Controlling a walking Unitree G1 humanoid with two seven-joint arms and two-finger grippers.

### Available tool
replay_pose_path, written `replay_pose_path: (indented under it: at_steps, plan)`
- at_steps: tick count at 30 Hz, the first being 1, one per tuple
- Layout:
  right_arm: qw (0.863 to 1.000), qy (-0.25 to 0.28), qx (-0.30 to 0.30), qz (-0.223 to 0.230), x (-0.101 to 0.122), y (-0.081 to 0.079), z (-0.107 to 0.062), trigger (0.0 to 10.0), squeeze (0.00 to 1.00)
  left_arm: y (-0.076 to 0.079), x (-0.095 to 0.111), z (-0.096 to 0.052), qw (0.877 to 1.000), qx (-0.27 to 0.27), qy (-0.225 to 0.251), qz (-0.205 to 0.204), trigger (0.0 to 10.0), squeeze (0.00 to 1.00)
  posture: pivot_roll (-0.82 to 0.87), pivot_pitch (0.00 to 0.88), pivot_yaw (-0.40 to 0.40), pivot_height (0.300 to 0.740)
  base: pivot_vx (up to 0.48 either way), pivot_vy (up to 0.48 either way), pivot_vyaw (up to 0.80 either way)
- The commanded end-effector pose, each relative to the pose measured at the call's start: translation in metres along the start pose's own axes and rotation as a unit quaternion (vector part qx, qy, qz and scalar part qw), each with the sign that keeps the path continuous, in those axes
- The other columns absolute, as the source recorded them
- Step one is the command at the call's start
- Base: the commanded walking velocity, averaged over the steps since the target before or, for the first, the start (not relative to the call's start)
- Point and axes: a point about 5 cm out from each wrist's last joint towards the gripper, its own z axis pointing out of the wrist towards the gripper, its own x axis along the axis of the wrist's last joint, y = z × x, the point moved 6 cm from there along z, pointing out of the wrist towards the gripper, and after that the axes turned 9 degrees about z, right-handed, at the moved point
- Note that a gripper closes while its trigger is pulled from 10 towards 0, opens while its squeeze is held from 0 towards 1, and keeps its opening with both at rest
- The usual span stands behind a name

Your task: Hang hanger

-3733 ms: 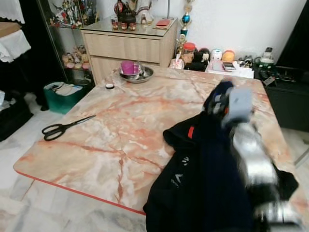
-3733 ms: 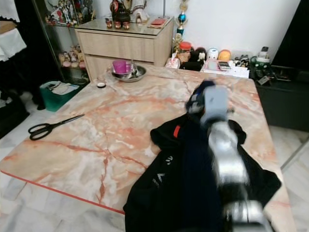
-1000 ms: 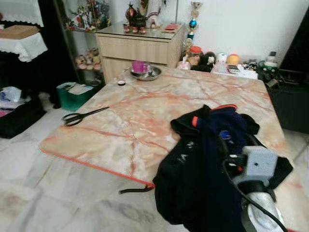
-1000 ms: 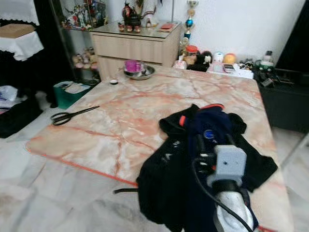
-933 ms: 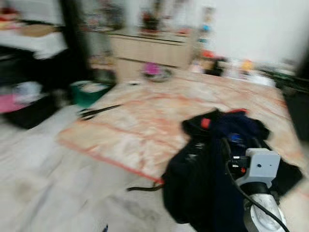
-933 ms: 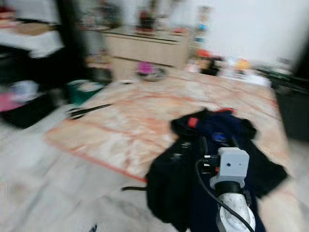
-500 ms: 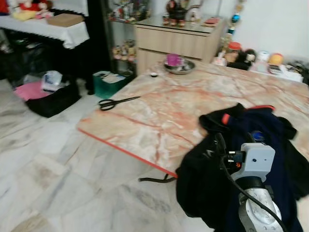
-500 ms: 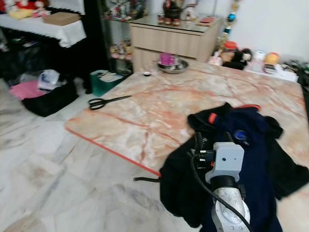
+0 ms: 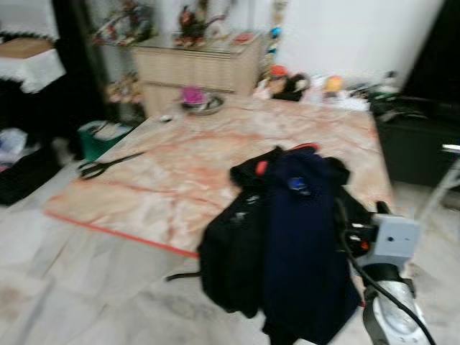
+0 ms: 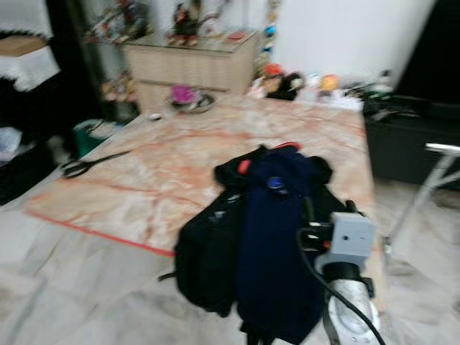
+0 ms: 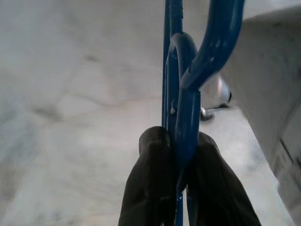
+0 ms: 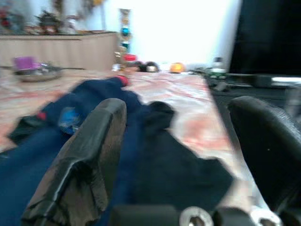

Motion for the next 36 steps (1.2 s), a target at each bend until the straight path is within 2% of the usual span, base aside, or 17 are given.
replay_pose_path:
  at_steps: [1,17,21,22,23,26,28,31,32,34,35,36]
  plan:
    - [1.0,0.001,0.013,0.002,0.0,-0.01,0.0,10.0,0.0,-0.004,0.003,0.0,1.0,0.004,0.006,0.002,10.0,0.0,0.11,0.039,-0.019,0.74,0.0,-0.48,0.0]
    - [1.0,0.006,0.012,0.001,-0.001,-0.008,0.003,10.0,0.0,-0.007,0.002,0.0,1.0,0.008,0.0,0.019,10.0,0.0,0.11,0.044,-0.015,0.74,0.0,-0.48,0.0]
    - [1.0,-0.012,0.009,-0.01,-0.016,0.002,0.003,10.0,0.0,-0.008,0.001,0.0,1.0,0.013,-0.002,0.021,10.0,0.0,0.11,0.043,-0.013,0.74,0.0,-0.48,0.0]
    - [1.0,-0.021,0.004,-0.014,-0.022,0.007,0.003,10.0,0.0,-0.009,0.002,0.0,1.0,0.016,-0.002,0.02,10.0,0.0,0.11,0.043,-0.01,0.74,0.0,-0.48,0.0]
    - [0.999,-0.047,-0.009,-0.019,-0.04,0.018,0.002,10.0,0.0,-0.012,0.002,-0.001,1.0,0.023,-0.001,0.019,10.0,0.0,0.1,0.043,-0.007,0.74,0.0,-0.48,0.0]
    - [0.996,-0.082,-0.023,-0.023,-0.065,0.03,-0.002,10.0,0.0,-0.016,0.003,-0.001,0.999,0.032,-0.001,0.02,10.0,0.0,0.11,0.041,-0.001,0.74,0.0,-0.48,0.0]
    - [0.988,-0.147,-0.042,-0.02,-0.108,0.043,-0.017,10.0,0.0,-0.023,0.005,-0.002,0.999,0.044,0.002,0.019,10.0,0.0,0.11,0.04,0.006,0.74,0.0,-0.48,0.0]
    - [0.978,-0.199,-0.063,-0.005,-0.141,0.053,-0.032,10.0,0.0,-0.027,0.007,-0.002,0.999,0.049,0.003,0.021,10.0,0.0,0.12,0.038,0.02,0.74,0.0,-0.48,0.0]
    - [0.978,-0.199,-0.063,-0.005,-0.141,0.053,-0.032,10.0,0.0,-0.027,0.007,-0.002,0.999,0.049,0.003,0.021,10.0,0.0,0.12,0.038,0.02,0.74,0.0,-0.48,0.0]
    - [0.965,-0.247,-0.083,0.004,-0.17,0.061,-0.046,10.0,0.0,-0.03,0.007,-0.002,0.998,0.055,0.003,0.026,10.0,0.0,0.11,0.034,0.031,0.74,0.0,-0.48,0.0]
    - [0.965,-0.247,-0.083,0.004,-0.17,0.061,-0.046,10.0,0.0,-0.03,0.007,-0.002,0.998,0.055,0.003,0.026,10.0,0.0,0.11,0.034,0.031,0.74,0.0,-0.48,0.0]
    - [0.957,-0.276,-0.088,0.002,-0.184,0.064,-0.054,10.0,0.0,-0.031,0.007,-0.002,0.998,0.057,0.003,0.027,10.0,0.0,0.11,0.033,0.034,0.74,0.0,-0.48,0.0]
